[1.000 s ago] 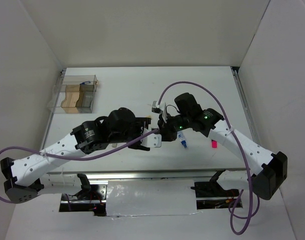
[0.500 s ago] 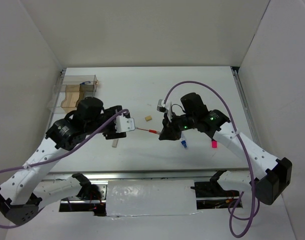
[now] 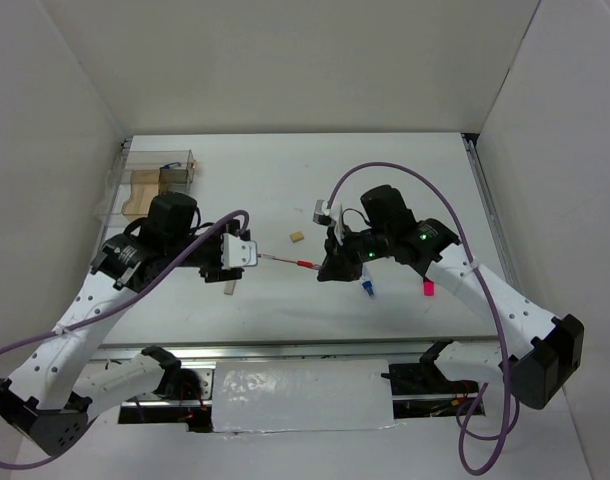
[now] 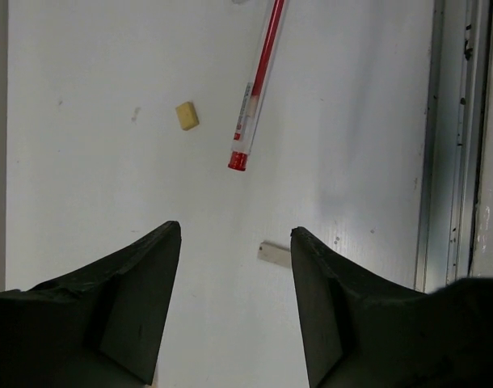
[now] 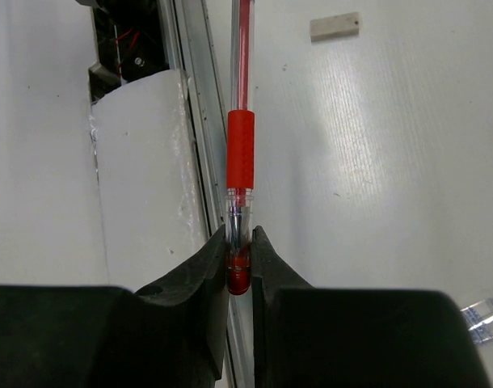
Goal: Sort the stationery into containers
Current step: Close the pen cap on the pen.
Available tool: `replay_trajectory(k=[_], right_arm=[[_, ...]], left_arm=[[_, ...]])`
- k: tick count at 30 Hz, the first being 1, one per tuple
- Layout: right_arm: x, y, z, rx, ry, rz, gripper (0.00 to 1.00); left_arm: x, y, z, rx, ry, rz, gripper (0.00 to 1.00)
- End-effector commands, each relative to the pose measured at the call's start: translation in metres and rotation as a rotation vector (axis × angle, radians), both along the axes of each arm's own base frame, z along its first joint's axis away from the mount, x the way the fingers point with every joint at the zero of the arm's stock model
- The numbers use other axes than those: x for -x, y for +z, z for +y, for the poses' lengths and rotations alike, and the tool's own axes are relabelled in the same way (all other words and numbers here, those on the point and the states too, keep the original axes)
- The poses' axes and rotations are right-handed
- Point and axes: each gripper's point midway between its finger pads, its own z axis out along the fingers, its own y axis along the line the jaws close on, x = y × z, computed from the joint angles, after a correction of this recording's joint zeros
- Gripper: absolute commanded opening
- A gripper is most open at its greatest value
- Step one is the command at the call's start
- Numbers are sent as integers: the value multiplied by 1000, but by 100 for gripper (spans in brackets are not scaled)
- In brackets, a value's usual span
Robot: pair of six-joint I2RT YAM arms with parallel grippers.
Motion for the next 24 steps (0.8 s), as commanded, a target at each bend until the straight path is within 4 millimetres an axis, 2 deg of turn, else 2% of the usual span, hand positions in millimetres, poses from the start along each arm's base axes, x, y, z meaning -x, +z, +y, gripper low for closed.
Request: replay_trajectory(k=[1,6,16,24], right_arm=[[6,19,6,-32,49,-33,0],[8,15,11,-19,67,-36,0],[11,16,18,-14,89,-39,0],[11,18,19,-18,92,-41,0]], left_arm=[[0,5,-15,53,-74,-9,67],[1,1,-24,61,-100,19,59],[11,-4,-36,45,-170,23,54],[17,-15,-39,17,-187,61,40]])
